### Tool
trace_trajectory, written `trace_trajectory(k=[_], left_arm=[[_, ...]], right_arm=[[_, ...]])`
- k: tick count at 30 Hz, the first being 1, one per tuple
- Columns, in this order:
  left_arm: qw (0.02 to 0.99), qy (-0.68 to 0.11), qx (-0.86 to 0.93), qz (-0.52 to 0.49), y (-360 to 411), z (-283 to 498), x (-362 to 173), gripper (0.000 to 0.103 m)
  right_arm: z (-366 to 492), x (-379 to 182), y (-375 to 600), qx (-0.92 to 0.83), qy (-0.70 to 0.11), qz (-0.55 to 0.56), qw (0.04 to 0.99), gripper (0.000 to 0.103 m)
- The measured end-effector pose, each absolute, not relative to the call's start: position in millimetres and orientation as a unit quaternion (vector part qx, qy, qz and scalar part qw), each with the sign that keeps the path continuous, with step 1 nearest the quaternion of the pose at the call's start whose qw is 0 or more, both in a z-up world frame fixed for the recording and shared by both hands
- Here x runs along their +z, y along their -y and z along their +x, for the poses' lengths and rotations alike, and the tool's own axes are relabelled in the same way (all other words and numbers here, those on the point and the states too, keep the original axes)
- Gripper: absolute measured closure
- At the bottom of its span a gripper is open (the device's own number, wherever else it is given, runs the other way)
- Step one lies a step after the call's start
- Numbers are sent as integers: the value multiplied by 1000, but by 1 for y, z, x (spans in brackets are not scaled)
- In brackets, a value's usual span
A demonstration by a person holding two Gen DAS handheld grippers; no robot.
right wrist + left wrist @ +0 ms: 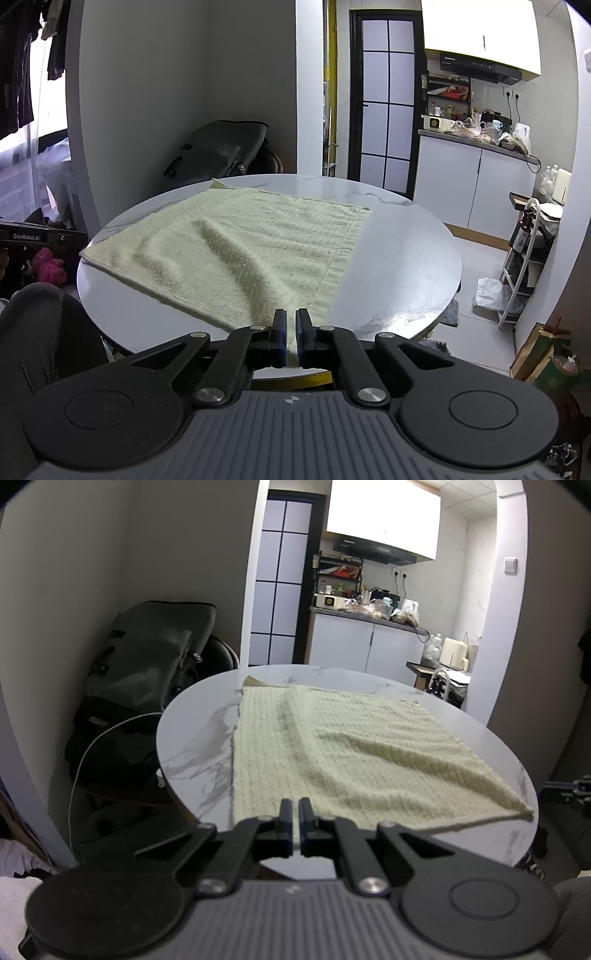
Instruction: Fold towel
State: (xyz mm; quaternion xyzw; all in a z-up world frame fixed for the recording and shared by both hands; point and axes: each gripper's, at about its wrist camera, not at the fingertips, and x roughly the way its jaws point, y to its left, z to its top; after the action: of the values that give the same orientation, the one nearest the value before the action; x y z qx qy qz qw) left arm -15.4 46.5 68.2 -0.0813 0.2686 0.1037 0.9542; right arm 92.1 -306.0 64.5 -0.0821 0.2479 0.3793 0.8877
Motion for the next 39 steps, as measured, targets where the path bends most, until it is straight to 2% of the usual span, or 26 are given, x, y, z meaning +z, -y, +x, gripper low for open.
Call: trace_trajectory(k=[4, 7, 9, 11, 20, 22, 28, 32, 34, 39], left_arm=[[953, -269, 107, -84, -49, -15, 66, 100], [953, -270, 107, -88, -52, -14, 63, 100], [952, -271, 107, -89, -53, -15, 62, 100], [952, -273, 108, -88, -53, -15, 61, 100], [946, -288, 120, -92, -62, -14, 51, 85], [945, -288, 128, -92, -63, -15, 49, 77], [944, -286, 136, -90, -63, -15, 46, 62], [945, -286, 135, -84, -61, -16, 46, 65], [944, -287, 142, -74, -59, -16, 47, 71], [944, -288, 138, -79, -59, -15, 48, 72]], right_arm=[[93, 62, 302, 380, -258, -81, 885, 96], [94, 60, 297, 381, -263, -83, 882, 89], [96, 58, 295, 380, -264, -84, 883, 55], [98, 56, 293, 378, -265, -85, 883, 48], [105, 47, 283, 371, -271, -91, 884, 48], [107, 45, 281, 369, -272, -92, 884, 48], [103, 43, 283, 369, -271, -94, 884, 48], [100, 42, 284, 369, -270, -95, 884, 49], [98, 41, 285, 369, -269, -95, 884, 49], [94, 39, 286, 369, -269, -96, 884, 49]])
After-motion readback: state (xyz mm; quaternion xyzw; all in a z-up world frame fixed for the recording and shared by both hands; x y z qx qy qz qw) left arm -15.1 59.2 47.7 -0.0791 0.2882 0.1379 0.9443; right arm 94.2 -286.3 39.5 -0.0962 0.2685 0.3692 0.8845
